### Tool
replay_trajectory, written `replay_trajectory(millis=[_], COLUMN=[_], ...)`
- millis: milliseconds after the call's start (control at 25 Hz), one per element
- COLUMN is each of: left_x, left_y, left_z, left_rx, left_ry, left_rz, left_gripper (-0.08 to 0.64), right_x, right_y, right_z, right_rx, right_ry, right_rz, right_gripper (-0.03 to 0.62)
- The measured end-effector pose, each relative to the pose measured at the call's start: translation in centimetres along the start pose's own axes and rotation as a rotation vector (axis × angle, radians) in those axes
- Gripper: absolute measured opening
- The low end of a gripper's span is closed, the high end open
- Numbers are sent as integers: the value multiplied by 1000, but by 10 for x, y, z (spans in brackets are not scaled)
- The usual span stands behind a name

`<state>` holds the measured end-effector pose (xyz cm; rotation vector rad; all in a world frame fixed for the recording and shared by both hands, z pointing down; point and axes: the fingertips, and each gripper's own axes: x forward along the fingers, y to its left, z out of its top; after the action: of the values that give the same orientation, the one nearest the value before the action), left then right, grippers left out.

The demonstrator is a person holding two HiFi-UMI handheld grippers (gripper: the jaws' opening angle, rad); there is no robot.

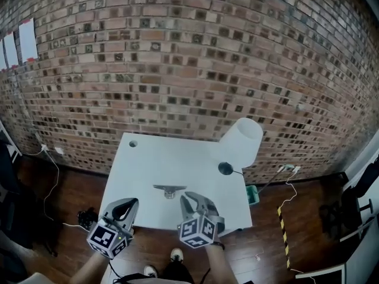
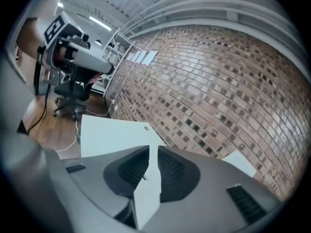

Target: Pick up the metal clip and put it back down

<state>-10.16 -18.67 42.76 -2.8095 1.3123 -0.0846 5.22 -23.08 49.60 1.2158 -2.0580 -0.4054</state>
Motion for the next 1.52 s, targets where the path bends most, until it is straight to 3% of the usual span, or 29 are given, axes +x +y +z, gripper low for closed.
replay_trajectory(millis=[320,520,880,1000,1160,1400,1520], left_x=[40,72,106,110,110,118,122], left_y=[34,36,49,55,66,65,61], left_z=[-18,-30,-55,-62,-74,-81,-82], left_rx=[-10,-21,-45,-54,-28,-48,-43], left_ry=[2,61,127,150,202,214,220], left_rz=[48,49,63,74,101,97,87], left_gripper=[8,8,8,8,8,6,6], right_x=[92,136,190,200,210,226,231], right_y=[32,66,101,114,112,109,111], right_z=[-42,-78,-120,-128,-129,-125,-124], right_rx=[-319,-445,-530,-557,-534,-530,-551], right_ry=[130,172,211,217,215,214,212], right_rz=[86,185,281,311,289,292,296], right_gripper=[126,129,129,103,123,123,57])
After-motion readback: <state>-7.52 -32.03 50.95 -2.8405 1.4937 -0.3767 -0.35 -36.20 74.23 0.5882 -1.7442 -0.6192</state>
